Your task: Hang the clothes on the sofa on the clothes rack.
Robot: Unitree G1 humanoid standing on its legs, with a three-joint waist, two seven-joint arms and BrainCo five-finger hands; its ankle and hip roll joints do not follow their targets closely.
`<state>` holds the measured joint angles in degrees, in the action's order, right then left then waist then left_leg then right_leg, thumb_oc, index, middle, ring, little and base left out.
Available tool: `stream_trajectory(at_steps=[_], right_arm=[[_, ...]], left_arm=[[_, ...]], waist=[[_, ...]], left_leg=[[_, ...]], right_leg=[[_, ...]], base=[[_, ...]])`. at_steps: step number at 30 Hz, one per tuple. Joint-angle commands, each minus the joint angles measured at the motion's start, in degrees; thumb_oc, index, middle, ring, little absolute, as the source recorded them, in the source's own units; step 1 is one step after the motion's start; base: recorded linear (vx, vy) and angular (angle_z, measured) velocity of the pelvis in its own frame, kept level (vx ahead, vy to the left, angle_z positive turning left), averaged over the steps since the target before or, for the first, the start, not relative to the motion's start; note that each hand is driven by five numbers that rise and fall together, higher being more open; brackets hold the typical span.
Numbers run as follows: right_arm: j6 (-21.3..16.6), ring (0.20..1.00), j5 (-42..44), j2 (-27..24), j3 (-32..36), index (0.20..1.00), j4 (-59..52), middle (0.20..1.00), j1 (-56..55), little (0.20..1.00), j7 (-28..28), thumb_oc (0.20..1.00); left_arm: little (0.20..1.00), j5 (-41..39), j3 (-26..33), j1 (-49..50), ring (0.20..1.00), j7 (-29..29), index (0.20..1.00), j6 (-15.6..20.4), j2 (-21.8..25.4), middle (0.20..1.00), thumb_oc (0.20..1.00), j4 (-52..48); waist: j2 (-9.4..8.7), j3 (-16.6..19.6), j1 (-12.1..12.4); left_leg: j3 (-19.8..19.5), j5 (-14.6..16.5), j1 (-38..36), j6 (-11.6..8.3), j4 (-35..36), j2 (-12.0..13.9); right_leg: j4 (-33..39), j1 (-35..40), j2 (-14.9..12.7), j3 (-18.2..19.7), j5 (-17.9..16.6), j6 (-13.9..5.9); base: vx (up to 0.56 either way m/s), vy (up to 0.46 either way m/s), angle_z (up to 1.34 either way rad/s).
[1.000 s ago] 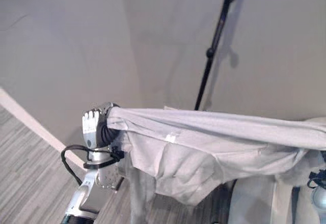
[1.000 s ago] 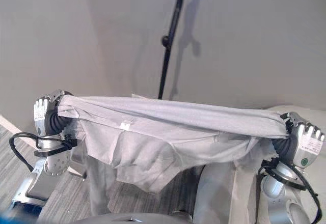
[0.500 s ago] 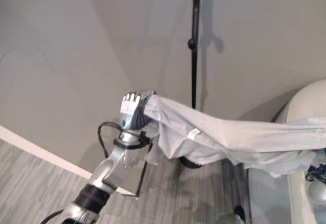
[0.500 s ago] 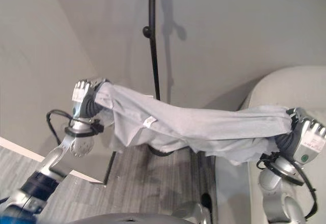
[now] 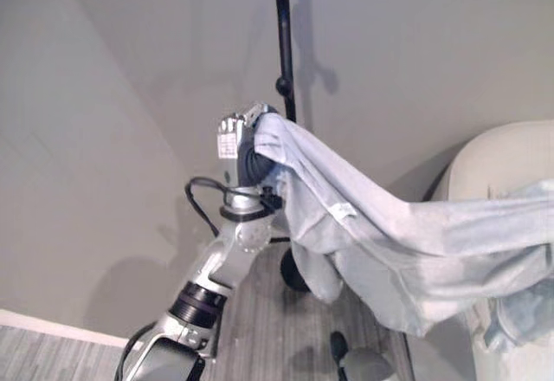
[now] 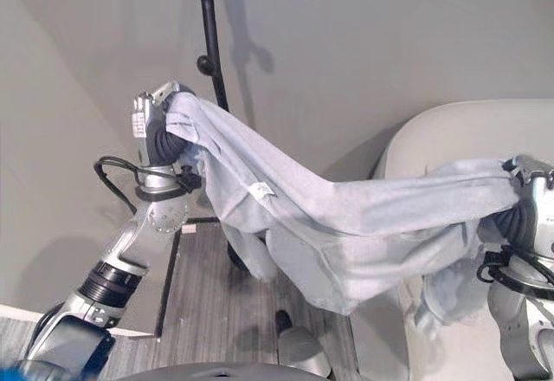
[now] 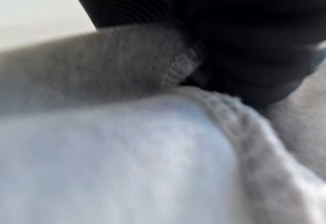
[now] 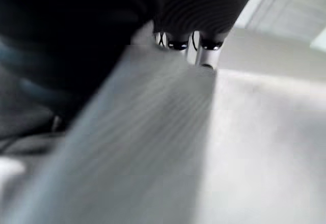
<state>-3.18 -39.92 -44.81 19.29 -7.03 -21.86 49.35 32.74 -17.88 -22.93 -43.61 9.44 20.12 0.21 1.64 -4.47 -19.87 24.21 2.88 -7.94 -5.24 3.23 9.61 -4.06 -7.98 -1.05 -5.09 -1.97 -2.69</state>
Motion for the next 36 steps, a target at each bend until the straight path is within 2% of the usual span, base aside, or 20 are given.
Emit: stream_trajectory(at_steps=[1, 3, 4, 5, 7, 9, 11, 12, 13, 14, 15, 18, 19, 22, 23, 26, 30, 32, 36], right_arm=[[-1.0, 0.200, 0.2, -2.8, 4.4, 0.200, -2.1, 0.200, 3.8, 0.200, 1.1, 0.200], [-0.8, 0.200, -0.3, -3.9, 4.5, 0.200, -2.2, 0.200, 4.3, 0.200, 1.3, 0.200], [-0.9, 0.200, -0.7, -5.1, 4.7, 0.200, -2.3, 0.200, 4.4, 0.200, 1.5, 0.200], [-0.9, 0.200, -0.7, -5.1, 4.7, 0.200, -2.3, 0.200, 4.4, 0.200, 1.5, 0.200], [-1.1, 0.200, -1.3, -6.5, 5.3, 0.200, -2.5, 0.200, 4.5, 0.200, 1.7, 0.200], [-0.9, 0.200, -1.5, -7.8, 6.0, 0.200, -2.1, 0.200, 4.5, 0.200, 2.2, 0.200], [-1.0, 0.200, -2.1, -10.0, 8.5, 0.200, -2.7, 0.200, 4.8, 0.200, 2.5, 0.200], [-1.1, 0.200, -2.1, -12.1, 10.0, 0.200, -2.5, 0.200, 5.8, 0.200, 2.8, 0.200], [-1.2, 0.200, -1.8, -13.2, 10.7, 0.200, -2.1, 0.200, 6.7, 0.200, 2.9, 0.200], [-1.5, 0.200, -0.8, -15.2, 11.7, 0.200, -0.7, 0.200, 8.5, 0.200, 3.0, 0.200], [-1.5, 0.200, -0.7, -15.3, 11.6, 0.200, -0.4, 0.200, 8.8, 0.200, 3.0, 0.200], [-1.6, 0.200, 2.0, -18.3, 11.8, 0.200, 3.2, 0.200, 13.2, 0.200, 3.8, 0.200], [-1.2, 0.200, 3.0, -20.5, 11.7, 0.200, 5.9, 0.200, 15.1, 0.200, 3.6, 0.200], [-1.0, 0.200, 3.7, -22.3, 11.4, 0.200, 8.1, 0.200, 16.7, 0.200, 3.7, 0.200], [-0.3, 0.200, 4.5, -24.3, 10.4, 0.200, 10.5, 0.200, 19.7, 0.200, 3.6, 0.200], [1.1, 0.200, 5.6, -26.5, 10.8, 0.200, 13.7, 0.200, 21.8, 0.200, 2.7, 0.200], [1.2, 0.200, 7.4, -29.1, 9.0, 0.200, 16.3, 0.200, 25.9, 0.200, 1.2, 0.200], [1.5, 0.200, 8.5, -31.1, 5.1, 0.200, 18.4, 0.200, 31.2, 0.200, -0.6, 0.200], [1.6, 0.200, 10.0, -33.2, -2.2, 0.200, 21.8, 0.200, 39.7, 0.200, -2.8, 0.200]], left_arm=[[0.200, 0.2, 0.9, -6.2, 0.200, -0.1, 0.200, 1.6, 2.6, 0.200, 0.200, -0.7], [0.200, 0.0, 1.1, -7.0, 0.200, -0.4, 0.200, 1.2, 2.6, 0.200, 0.200, -0.5], [0.200, 1.0, 1.8, -7.1, 0.200, -0.9, 0.200, 0.9, 3.4, 0.200, 0.200, -0.9], [0.200, 1.0, 1.9, -7.0, 0.200, -0.9, 0.200, 0.8, 3.4, 0.200, 0.200, -0.9], [0.200, 2.4, 3.3, -6.6, 0.200, -1.7, 0.200, 0.1, 4.8, 0.200, 0.200, -1.1], [0.200, 3.5, 5.4, -6.5, 0.200, -2.7, 0.200, -0.8, 6.5, 0.200, 0.200, -0.8], [0.200, 6.3, 8.3, -8.2, 0.200, -4.6, 0.200, -3.1, 9.9, 0.200, 0.200, 0.0], [0.200, 7.9, 9.6, -9.7, 0.200, -6.0, 0.200, -5.2, 12.6, 0.200, 0.200, 1.7], [0.200, 8.7, 10.0, -10.7, 0.200, -6.6, 0.200, -6.8, 13.6, 0.200, 0.200, 3.1], [0.200, 10.0, 10.6, -12.2, 0.200, -6.9, 0.200, -9.2, 16.3, 0.200, 0.200, 5.5], [0.200, 9.9, 10.5, -12.4, 0.200, -6.9, 0.200, -9.3, 16.4, 0.200, 0.200, 5.7], [0.200, 12.0, 10.0, -15.0, 0.200, -6.3, 0.200, -11.0, 20.1, 0.200, 0.200, 8.2], [0.200, 13.2, 8.7, -16.6, 0.200, -4.7, 0.200, -11.8, 21.9, 0.200, 0.200, 10.3], [0.200, 14.0, 7.6, -18.1, 0.200, -4.0, 0.200, -11.9, 22.8, 0.200, 0.200, 11.5], [0.200, 15.0, 6.2, -19.7, 0.200, -2.8, 0.200, -12.0, 24.2, 0.200, 0.200, 12.2], [0.200, 15.4, 4.6, -22.9, 0.200, -1.4, 0.200, -12.7, 23.4, 0.200, 0.200, 14.8], [0.200, 15.5, 1.1, -28.4, 0.200, -0.4, 0.200, -13.3, 22.7, 0.200, 0.200, 17.5], [0.200, 14.8, -1.2, -33.2, 0.200, 0.1, 0.200, -14.6, 22.4, 0.200, 0.200, 21.2], [0.200, 13.8, -4.5, -38.7, 0.200, 0.7, 0.200, -16.0, 22.6, 0.200, 0.200, 26.4]], waist=[[-3.03, 2.1, 0.4], [-3.63, 1.9, 0.6], [-4.46, 2.0, 1.1], [-4.35, 1.9, 1.1], [-5.25, 2.0, 1.8], [-5.84, 1.7, 2.6], [-5.76, 2.0, 3.2], [-5.48, 2.2, 3.6], [-5.43, 2.3, 3.8], [-5.33, 2.4, 5.0], [-5.41, 2.3, 4.9], [-5.31, 1.6, 6.9], [-4.69, 1.9, 7.4], [-4.26, 1.7, 7.7], [-3.63, 1.8, 8.9], [-3.02, 3.4, 8.5], [-2.94, 4.2, 9.2], [-2.87, 4.5, 9.8], [-2.87, 4.9, 10.2]], left_leg=[[-0.9, 0.2, -3.3, -1.47, -8.7, -0.8], [-2.0, -2.6, -1.1, -2.77, -15.0, 1.2], [-2.5, -6.3, 0.3, -3.79, -21.1, 3.5], [-2.7, -6.1, 0.6, -3.98, -21.8, 3.9], [-2.8, -8.1, 1.9, -3.99, -27.8, 5.5], [-2.0, -8.4, 3.9, -3.54, -31.1, 6.9], [-0.5, -6.2, 5.9, -2.89, -27.6, 6.5], [-0.5, -4.7, 6.9, -2.51, -23.3, 5.4], [-0.9, -4.2, 8.0, -2.24, -20.2, 4.4], [-3.9, -3.8, 11.1, -2.19, -15.3, 3.1], [-3.9, -4.0, 11.0, -2.13, -14.9, 2.9], [-9.0, -7.8, 14.4, -3.11, -9.9, 1.9], [-10.6, -8.6, 14.7, -3.47, -7.6, 1.7], [-11.2, -9.9, 14.5, -3.63, -5.8, 1.7], [-13.3, -9.6, 14.9, -3.72, -4.4, 0.9], [-11.9, -9.3, 12.7, -3.57, -2.7, 0.2], [-10.4, -8.6, 11.4, -2.81, -2.3, -0.9], [-9.3, -7.9, 10.9, -1.78, -1.7, -2.3], [-7.9, -7.2, 10.1, -0.79, -0.8, -3.4]], right_leg=[[-4.7, -1.2, -1.4, 3.0, 3.4, -2.54], [-3.3, 1.0, -0.9, 2.4, 3.7, -1.10], [-2.1, 2.8, -0.3, 2.8, 4.1, 0.28], [-1.9, 2.9, 0.0, 2.7, 4.0, 0.46], [-0.7, 4.9, 0.4, 3.2, 4.5, 1.50], [0.5, 7.1, 0.7, 3.6, 5.2, 2.12], [1.0, 8.7, 0.2, 3.5, 5.8, 1.78], [0.8, 9.1, -0.5, 3.7, 6.4, 1.30], [0.8, 9.4, -1.1, 3.9, 6.9, 0.96], [0.8, 10.4, -1.6, 4.8, 7.6, 0.62], [0.8, 10.4, -1.7, 4.7, 7.6, 0.57], [1.4, 12.3, -1.8, 6.4, 7.8, 0.16], [1.9, 13.8, -1.7, 7.3, 8.5, -0.34], [2.3, 14.3, -1.7, 8.1, 8.3, -0.58], [2.3, 15.5, -1.9, 9.1, 9.1, -0.97], [2.9, 17.2, -2.8, 9.4, 9.8, -1.45], [3.5, 17.7, -4.6, 9.2, 9.6, -2.44], [3.4, 17.1, -6.1, 9.2, 9.1, -3.50], [3.3, 16.1, -7.4, 9.9, 8.4, -4.60]], base=[[0.11, -0.285, 0.10], [0.14, -0.333, 0.18], [0.13, -0.292, 0.13], [0.15, -0.273, 0.03], [0.12, -0.194, -0.09], [0.14, -0.160, -0.29], [0.15, -0.019, -0.20], [0.15, 0.083, 0.01], [0.20, 0.123, 0.05], [0.13, 0.090, 0.08], [0.15, 0.064, 0.04], [0.17, 0.030, -0.32], [0.19, 0.047, -0.34], [0.18, 0.069, -0.44], [0.25, 0.091, -0.42], [0.29, 0.119, -0.39], [0.17, 0.092, -0.05], [0.14, 0.118, -0.12], [0.09, 0.085, 0.07]])
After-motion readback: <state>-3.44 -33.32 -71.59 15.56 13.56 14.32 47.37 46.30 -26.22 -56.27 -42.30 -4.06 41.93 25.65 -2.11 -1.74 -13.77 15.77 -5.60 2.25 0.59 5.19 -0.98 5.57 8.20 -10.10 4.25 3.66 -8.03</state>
